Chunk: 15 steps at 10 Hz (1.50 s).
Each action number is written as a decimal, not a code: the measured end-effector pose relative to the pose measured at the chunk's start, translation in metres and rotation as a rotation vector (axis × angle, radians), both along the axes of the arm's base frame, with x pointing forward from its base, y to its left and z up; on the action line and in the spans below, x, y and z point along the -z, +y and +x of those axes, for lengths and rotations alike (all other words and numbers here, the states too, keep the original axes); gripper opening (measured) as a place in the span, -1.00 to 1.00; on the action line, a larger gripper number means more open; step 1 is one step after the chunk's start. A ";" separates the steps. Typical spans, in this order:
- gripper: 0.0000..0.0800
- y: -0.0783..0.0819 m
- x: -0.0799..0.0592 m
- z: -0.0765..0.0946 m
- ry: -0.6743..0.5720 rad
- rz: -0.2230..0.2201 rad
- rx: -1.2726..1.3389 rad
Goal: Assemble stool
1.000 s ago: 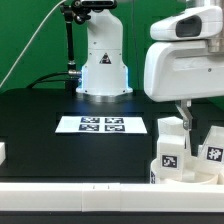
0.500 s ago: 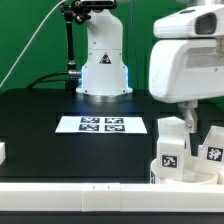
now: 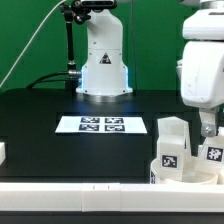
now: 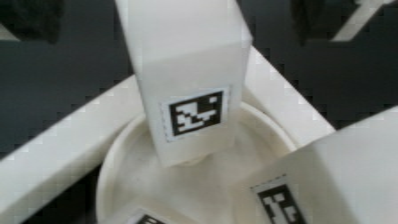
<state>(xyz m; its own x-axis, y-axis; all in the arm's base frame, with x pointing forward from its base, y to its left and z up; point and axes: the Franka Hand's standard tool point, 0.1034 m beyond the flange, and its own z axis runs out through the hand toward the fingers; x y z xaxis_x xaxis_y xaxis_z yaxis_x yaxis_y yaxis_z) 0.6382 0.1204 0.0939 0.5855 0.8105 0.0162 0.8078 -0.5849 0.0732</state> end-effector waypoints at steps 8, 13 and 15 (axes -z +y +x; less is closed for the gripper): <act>0.31 -0.007 0.013 -0.003 0.016 -0.022 -0.066; -0.15 -0.009 0.012 -0.002 0.014 -0.020 -0.033; -0.15 -0.009 0.013 -0.002 0.010 -0.012 0.086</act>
Offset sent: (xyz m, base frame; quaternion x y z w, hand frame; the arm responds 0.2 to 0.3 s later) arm 0.0046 0.0051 -0.0072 -0.0006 0.0063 -0.0009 1.0000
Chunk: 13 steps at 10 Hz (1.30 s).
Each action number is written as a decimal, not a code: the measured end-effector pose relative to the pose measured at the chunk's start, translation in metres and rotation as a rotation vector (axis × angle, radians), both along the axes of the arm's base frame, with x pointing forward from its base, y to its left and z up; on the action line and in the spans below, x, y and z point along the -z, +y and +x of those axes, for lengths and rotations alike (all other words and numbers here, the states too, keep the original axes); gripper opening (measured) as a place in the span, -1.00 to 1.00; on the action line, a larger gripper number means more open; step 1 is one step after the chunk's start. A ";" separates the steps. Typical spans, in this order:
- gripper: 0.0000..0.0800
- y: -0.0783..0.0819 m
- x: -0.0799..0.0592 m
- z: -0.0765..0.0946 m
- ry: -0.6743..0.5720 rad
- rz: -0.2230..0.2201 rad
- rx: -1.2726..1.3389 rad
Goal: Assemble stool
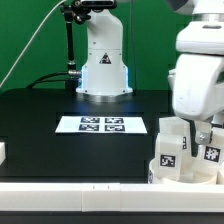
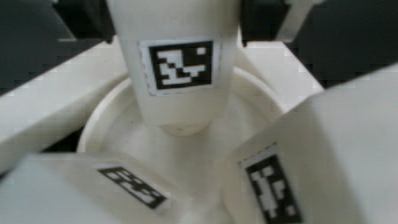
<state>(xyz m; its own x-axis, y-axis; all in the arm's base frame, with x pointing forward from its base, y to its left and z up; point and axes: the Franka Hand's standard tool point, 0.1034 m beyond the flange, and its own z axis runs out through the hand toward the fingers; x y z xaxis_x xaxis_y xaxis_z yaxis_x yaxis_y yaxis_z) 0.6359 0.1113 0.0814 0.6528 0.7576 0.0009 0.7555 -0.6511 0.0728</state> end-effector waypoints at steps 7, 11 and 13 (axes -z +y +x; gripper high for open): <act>-0.15 -0.004 0.001 0.000 -0.038 0.055 0.746; -0.15 -0.002 0.001 0.000 -0.050 0.072 1.033; -0.15 -0.001 0.001 0.000 -0.055 0.080 1.167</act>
Offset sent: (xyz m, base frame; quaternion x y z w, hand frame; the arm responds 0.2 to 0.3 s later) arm -0.0075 -0.0011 -0.0027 0.0246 0.0096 0.2953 0.9551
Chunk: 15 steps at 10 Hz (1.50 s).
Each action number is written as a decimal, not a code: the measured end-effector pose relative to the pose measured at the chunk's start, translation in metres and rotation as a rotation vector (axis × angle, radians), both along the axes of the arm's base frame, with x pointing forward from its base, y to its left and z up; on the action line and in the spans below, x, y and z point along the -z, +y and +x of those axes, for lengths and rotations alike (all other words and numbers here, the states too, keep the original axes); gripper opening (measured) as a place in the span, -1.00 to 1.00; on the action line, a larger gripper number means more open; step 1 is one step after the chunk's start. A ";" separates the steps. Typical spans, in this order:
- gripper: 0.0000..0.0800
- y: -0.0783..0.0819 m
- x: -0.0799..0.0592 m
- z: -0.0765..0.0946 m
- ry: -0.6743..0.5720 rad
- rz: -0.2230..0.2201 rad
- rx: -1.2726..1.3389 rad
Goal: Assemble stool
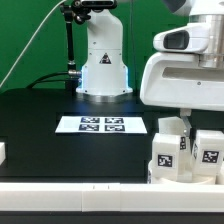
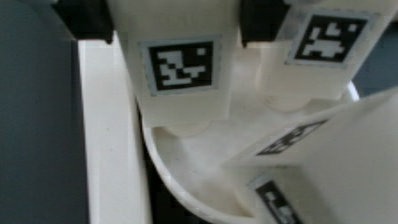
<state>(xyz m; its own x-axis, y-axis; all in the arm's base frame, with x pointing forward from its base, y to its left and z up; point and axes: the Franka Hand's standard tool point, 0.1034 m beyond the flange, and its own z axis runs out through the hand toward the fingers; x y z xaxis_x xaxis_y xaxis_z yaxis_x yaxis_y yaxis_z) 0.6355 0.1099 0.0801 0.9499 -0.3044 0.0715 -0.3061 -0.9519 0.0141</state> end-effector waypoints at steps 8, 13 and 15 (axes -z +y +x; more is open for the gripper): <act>-0.14 0.007 0.002 -0.002 -0.040 0.095 0.762; -0.14 0.009 0.002 -0.001 -0.012 0.184 1.255; -0.14 0.011 0.002 0.001 -0.010 0.220 1.454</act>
Offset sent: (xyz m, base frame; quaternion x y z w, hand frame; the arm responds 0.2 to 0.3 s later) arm -0.0147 -0.0026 -0.0057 0.0175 -0.0002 0.2966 0.9548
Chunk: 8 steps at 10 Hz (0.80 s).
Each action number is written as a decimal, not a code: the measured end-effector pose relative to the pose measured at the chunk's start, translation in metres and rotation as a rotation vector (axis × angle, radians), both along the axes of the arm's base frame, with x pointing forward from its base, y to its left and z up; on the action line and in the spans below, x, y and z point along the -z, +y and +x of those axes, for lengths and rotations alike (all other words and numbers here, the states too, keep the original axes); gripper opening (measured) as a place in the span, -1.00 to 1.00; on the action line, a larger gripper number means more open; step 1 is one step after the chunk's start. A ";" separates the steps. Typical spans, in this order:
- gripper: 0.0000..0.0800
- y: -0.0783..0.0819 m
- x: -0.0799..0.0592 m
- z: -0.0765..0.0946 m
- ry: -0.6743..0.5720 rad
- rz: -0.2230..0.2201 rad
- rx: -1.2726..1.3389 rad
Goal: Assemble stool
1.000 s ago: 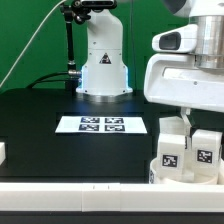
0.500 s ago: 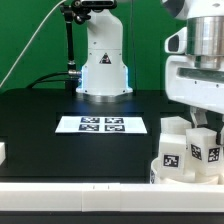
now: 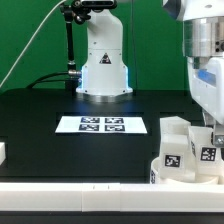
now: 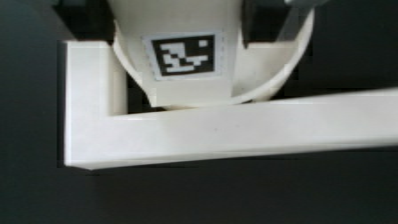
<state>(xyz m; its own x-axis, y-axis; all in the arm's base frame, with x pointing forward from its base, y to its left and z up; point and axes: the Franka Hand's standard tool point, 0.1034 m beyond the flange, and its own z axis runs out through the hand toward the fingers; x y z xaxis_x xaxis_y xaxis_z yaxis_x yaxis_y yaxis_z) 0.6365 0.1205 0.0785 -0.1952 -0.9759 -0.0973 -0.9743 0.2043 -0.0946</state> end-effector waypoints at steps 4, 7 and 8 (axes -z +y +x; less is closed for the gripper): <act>-0.14 0.001 0.000 0.001 0.011 0.044 0.176; 0.40 0.002 0.000 0.000 0.009 0.043 0.149; 0.56 0.002 -0.001 0.000 0.008 0.041 0.126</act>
Offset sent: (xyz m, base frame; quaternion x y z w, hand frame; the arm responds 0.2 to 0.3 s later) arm 0.0000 0.0000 0.0000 0.0000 0.0000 0.1938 0.9810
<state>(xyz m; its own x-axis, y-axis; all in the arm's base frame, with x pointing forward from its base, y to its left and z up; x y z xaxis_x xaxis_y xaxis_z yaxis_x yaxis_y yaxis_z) 0.6368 0.1229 0.0791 -0.3172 -0.9388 -0.1344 -0.9413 0.3289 -0.0757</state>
